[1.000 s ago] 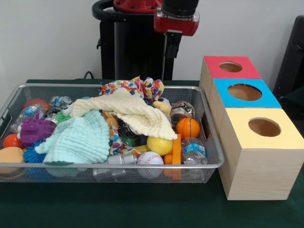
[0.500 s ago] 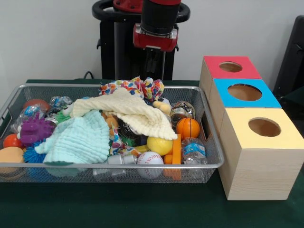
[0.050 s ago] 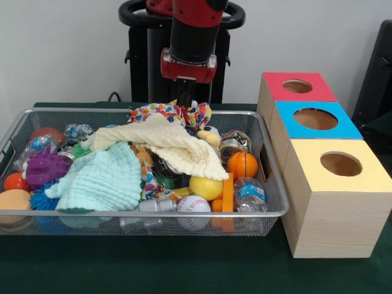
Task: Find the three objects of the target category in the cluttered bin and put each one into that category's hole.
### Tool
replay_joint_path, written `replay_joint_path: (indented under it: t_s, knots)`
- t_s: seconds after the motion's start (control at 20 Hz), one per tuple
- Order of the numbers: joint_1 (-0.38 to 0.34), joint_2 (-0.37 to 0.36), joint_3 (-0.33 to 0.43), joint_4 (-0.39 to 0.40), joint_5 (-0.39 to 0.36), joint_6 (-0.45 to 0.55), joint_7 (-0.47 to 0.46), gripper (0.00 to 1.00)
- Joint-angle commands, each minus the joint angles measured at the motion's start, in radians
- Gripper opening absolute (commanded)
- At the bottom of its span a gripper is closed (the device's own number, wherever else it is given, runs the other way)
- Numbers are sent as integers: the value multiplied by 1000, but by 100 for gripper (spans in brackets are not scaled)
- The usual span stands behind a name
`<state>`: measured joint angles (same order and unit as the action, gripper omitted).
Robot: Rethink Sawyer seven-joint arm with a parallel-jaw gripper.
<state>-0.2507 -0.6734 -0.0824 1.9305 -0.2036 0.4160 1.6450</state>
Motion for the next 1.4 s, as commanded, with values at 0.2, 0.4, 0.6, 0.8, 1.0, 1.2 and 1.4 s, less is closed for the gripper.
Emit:
replay_joint_path:
  t_s: [0.2, 0.4, 0.6, 0.8, 1.0, 1.2, 1.4]
  knots:
    - [-89, 88, 149, -114, -103, -74, -43, 0]
    - [-120, 70, 160, -96, -107, -70, -21, 0]
    - [-136, 70, 175, -109, -117, -61, -17, 0]
    - [-174, 62, 196, -128, -133, -11, -61, 0]
    - [-200, 60, 209, -135, -155, -1, -80, 0]
    - [-211, 25, 218, -132, -159, 45, -88, 0]
    - [-232, -10, 230, -121, -159, 88, -103, 0]
